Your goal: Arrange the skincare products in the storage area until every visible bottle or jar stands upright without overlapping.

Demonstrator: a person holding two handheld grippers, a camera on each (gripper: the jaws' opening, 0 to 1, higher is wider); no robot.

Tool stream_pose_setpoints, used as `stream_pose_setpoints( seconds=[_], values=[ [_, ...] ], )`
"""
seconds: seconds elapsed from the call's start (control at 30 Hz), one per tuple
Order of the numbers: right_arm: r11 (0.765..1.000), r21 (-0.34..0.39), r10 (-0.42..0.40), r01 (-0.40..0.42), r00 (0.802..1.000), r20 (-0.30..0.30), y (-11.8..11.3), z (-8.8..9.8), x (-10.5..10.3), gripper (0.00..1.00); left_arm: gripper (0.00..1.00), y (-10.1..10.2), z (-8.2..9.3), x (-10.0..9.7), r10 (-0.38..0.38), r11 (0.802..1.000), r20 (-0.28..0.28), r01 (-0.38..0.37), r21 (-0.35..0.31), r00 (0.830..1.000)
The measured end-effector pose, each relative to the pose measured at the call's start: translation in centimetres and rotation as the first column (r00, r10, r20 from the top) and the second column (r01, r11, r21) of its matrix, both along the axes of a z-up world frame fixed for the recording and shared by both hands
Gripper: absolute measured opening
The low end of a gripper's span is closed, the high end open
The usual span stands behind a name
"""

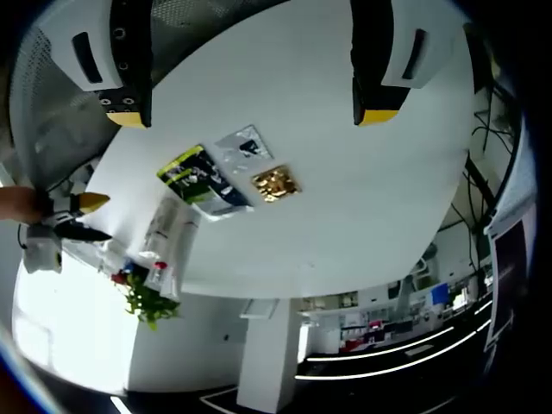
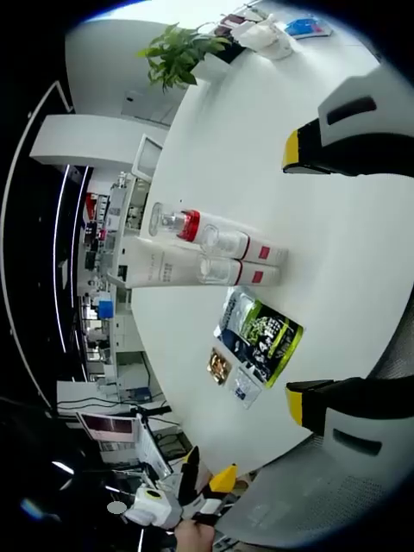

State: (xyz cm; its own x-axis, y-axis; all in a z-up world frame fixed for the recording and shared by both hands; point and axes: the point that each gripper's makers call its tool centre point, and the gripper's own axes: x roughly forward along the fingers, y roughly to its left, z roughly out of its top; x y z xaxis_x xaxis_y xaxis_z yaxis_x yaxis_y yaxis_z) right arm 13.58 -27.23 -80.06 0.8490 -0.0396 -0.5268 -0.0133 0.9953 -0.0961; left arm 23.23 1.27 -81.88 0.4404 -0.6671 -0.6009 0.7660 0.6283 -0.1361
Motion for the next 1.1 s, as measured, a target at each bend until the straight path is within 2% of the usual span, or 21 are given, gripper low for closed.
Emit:
stream_pose_setpoints(
  seconds=[1.1],
  values=[
    [1.000, -0.001, 0.005, -0.005, 1.000, -0.007, 0.19, -0.04, -0.12, 0.99, 0.94, 0.24, -0.22, -0.23, 0.003, 1.000, -0.017, -0.003, 0.015, 1.000]
  ],
)
